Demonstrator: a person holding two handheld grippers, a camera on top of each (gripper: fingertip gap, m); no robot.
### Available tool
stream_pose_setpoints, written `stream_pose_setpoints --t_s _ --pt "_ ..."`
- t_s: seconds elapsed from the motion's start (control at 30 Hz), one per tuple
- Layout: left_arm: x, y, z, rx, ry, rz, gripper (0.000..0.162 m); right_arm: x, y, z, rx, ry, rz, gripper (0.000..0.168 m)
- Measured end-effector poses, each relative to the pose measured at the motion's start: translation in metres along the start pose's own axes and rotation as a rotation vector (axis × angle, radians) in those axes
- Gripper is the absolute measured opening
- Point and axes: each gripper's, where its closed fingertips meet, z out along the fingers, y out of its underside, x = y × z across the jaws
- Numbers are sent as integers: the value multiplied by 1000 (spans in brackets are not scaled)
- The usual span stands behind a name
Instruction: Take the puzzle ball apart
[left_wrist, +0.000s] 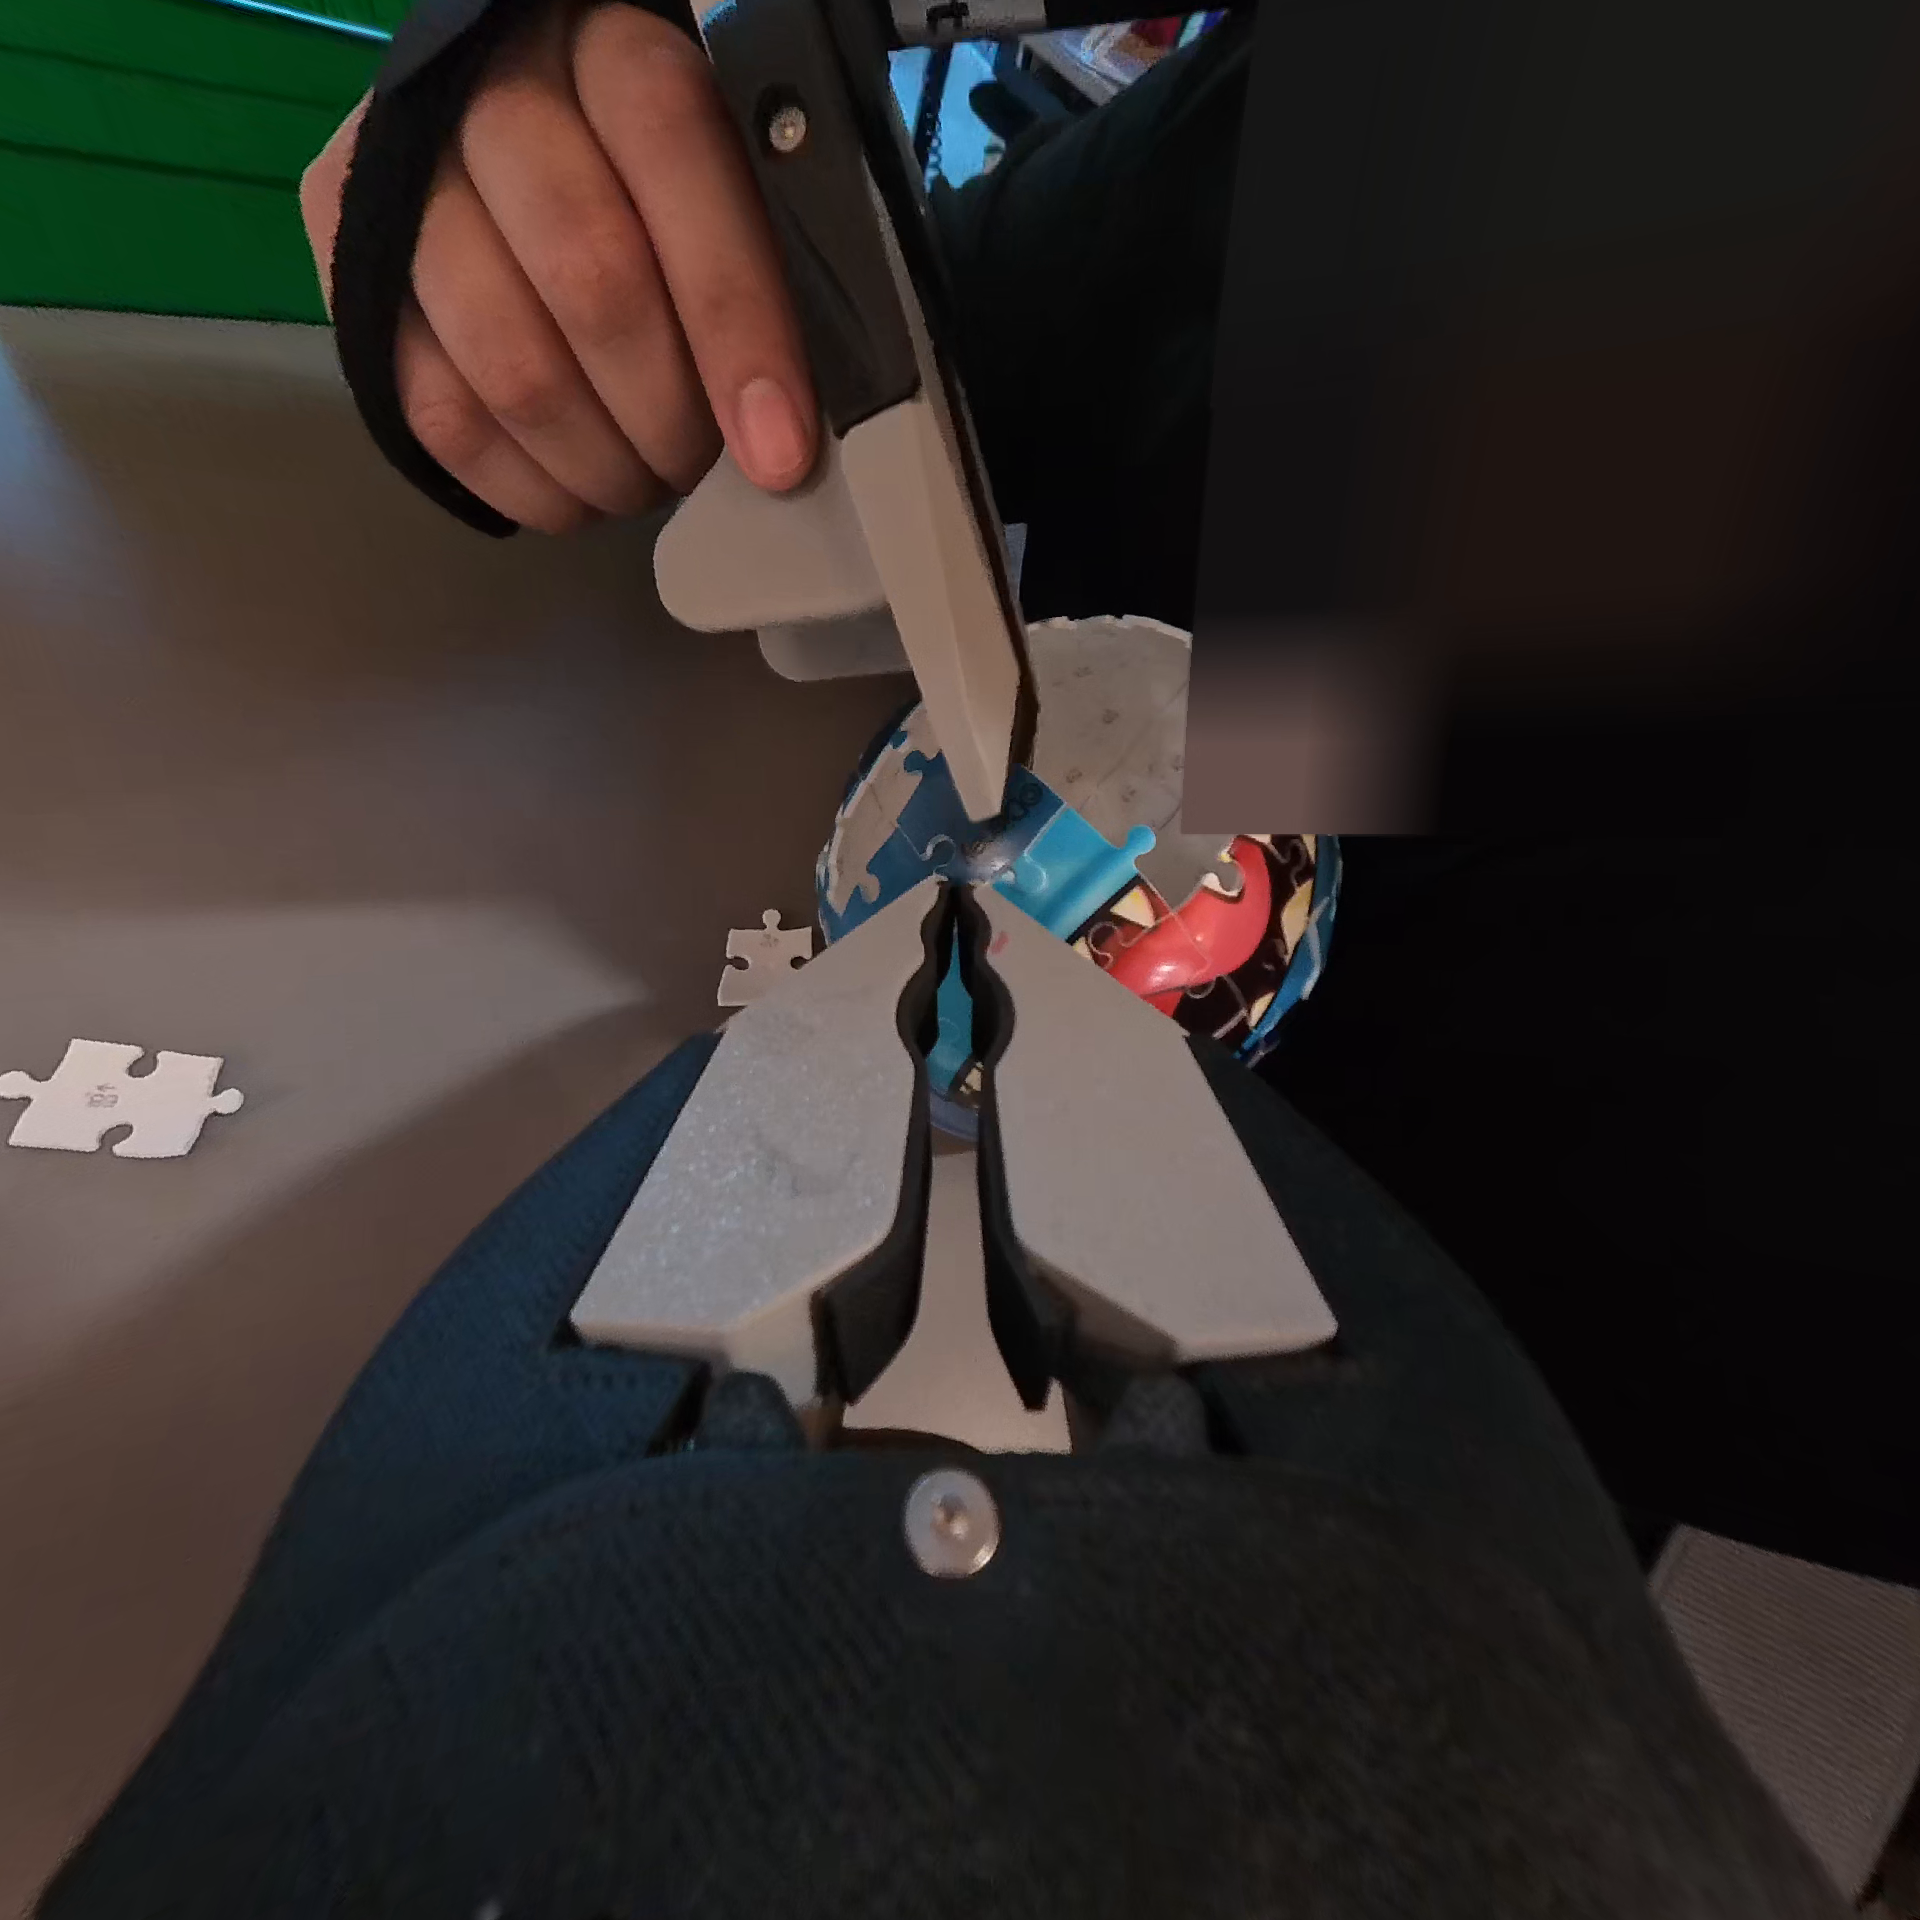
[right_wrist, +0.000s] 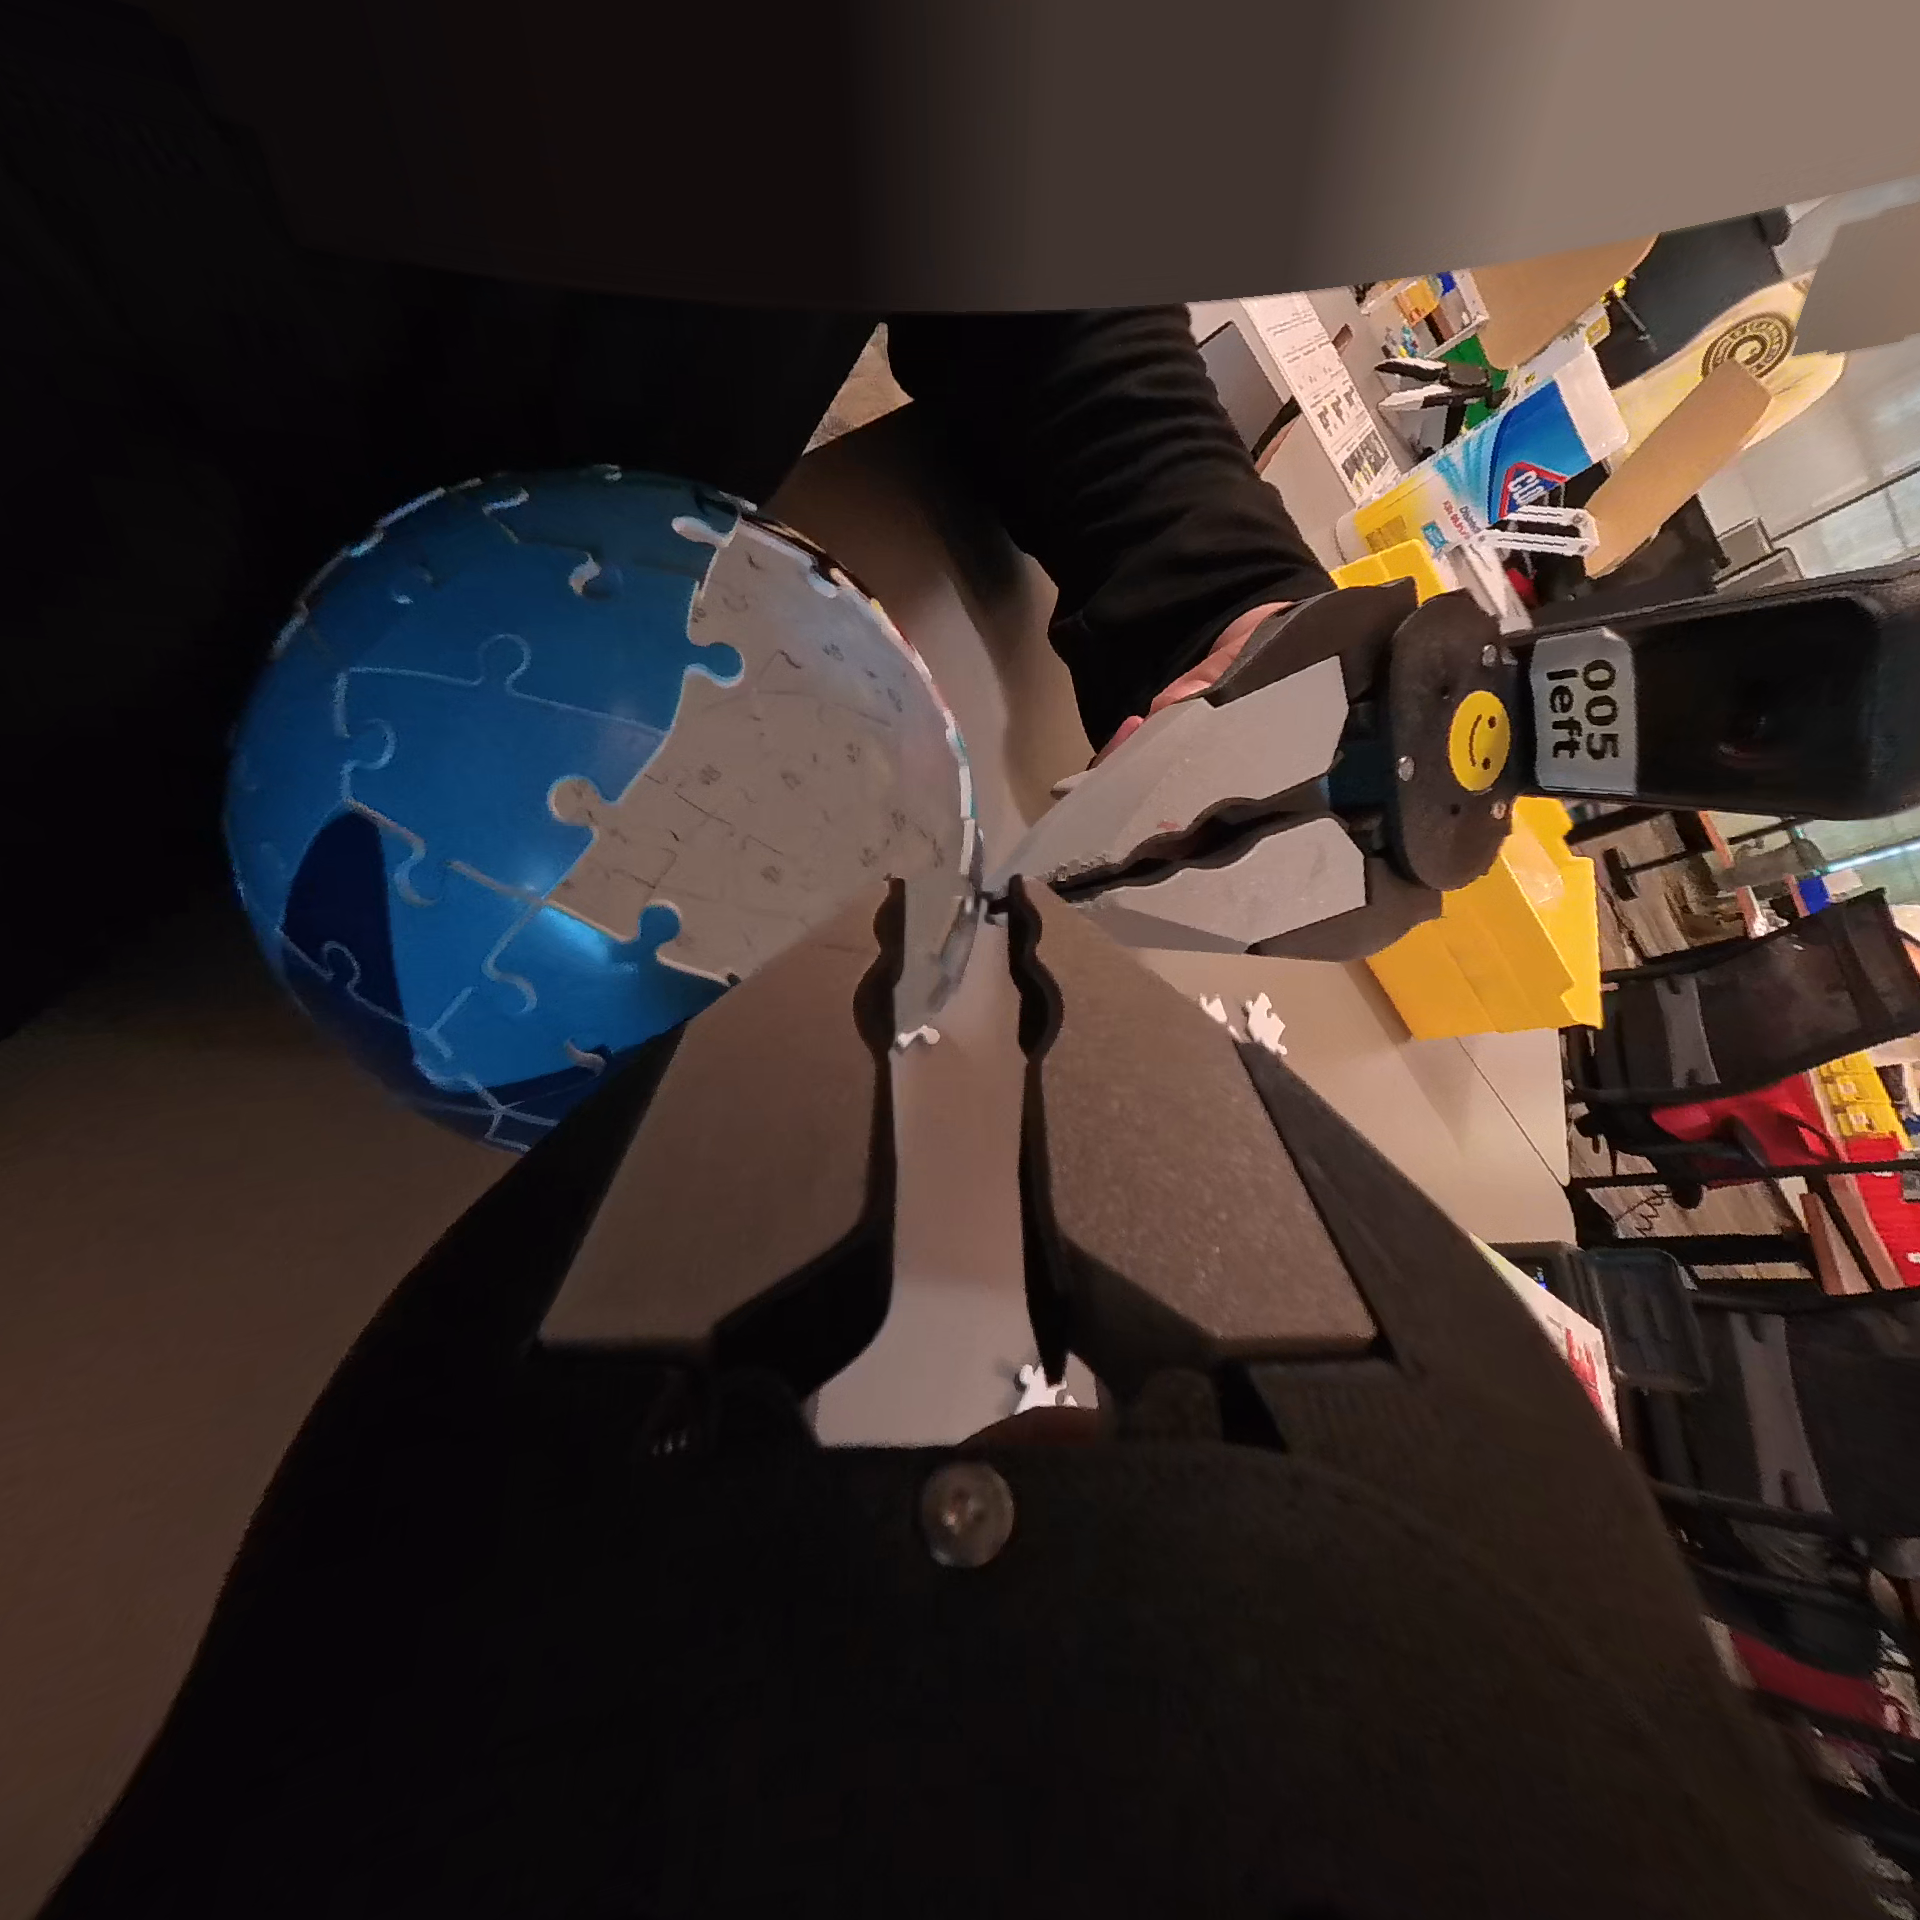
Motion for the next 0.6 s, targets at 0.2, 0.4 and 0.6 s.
stream_pose_setpoints --t_s 0.2,0.4,0.6 --pt "-10 -6 -11 28 -50 -5 0 11 -7 -21 73 -6 96 29" --pt "-59 -38 -58 146 -367 -69 20 68 0 -51 256 108 426 25" --pt "-94 -81 -107 287 -723 -11 53 158 54 -51 138 365 845 30"
